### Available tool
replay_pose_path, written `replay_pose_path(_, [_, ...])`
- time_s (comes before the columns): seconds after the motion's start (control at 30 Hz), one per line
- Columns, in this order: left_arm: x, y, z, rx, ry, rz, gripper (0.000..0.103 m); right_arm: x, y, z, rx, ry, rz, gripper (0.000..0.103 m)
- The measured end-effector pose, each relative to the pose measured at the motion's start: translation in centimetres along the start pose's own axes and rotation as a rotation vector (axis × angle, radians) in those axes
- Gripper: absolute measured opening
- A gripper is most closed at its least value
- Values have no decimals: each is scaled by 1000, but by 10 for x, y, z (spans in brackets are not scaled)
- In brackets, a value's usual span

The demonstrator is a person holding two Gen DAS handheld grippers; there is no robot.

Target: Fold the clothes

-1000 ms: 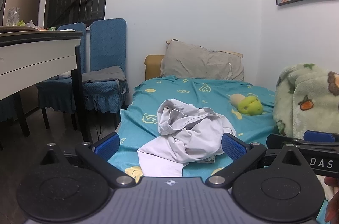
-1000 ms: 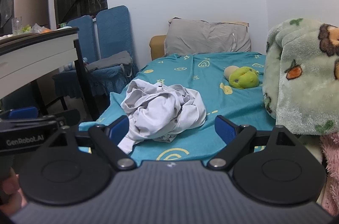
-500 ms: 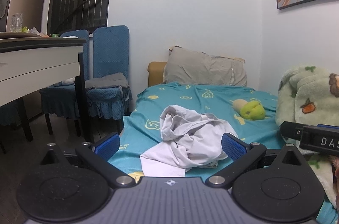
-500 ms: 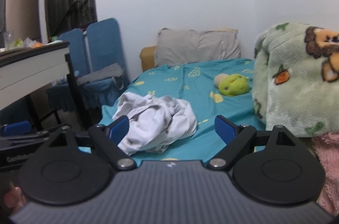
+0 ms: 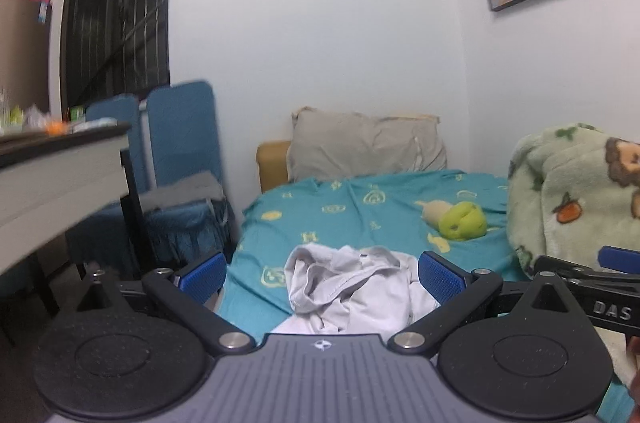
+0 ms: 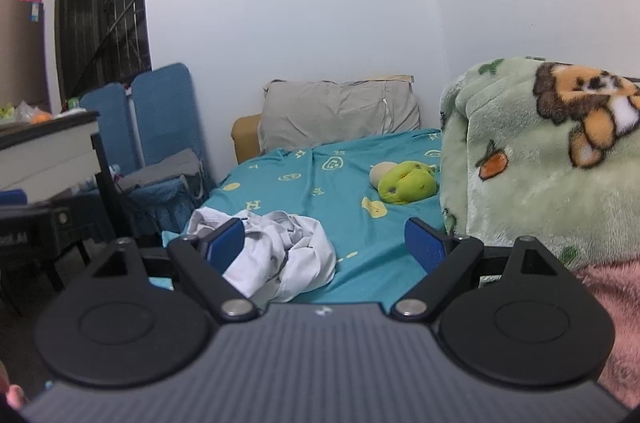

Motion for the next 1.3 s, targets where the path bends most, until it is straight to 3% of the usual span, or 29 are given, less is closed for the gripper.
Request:
replay_pose_path(0.1, [-7, -17, 15, 19, -11, -42, 103, 9, -6, 12, 13, -42, -73, 76])
replay_pose_path(0.17, [-17, -32, 26, 40, -24, -79, 103, 17, -13, 26, 24, -71, -134, 75])
replay_pose_path(0.33, [-41, -71, 52, 43, -98, -197, 103, 33, -53, 82, 85, -157, -308, 48])
replay_pose_path(0.63, [-53, -134, 91, 94, -150, -390, 103, 9, -169, 205, 123, -252, -875, 37])
replay_pose_path(0.87, [-74, -179, 111, 135, -210, -535, 103, -33, -211, 261, 55, -202, -1429, 36])
replay_pose_path(1.17, [-84, -189, 117, 182, -255, -561, 103, -81, -245, 257, 176, -23, -2005, 35])
replay_pose_path(1.23, [-83, -187, 118, 184, -253, -552, 103, -88, -250, 254, 183, 4, -2069, 34])
replay_pose_path(1.27, [-83, -186, 119, 185, -250, -545, 103, -87, -253, 254, 188, -34, -2040, 31])
replay_pose_path(1.3, [-82, -184, 120, 186, -247, -538, 103, -87, -255, 254, 193, -71, -2011, 5])
Point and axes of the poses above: each gripper's, at about its wrist camera, not at the fingertips, and z roughly the way its jaws point, y to its right, x to its top, the point moved 8 cm from there along z, roughly the way its jaws point, and after that the axes turned 10 degrees about -y, right-handed, at the moved point
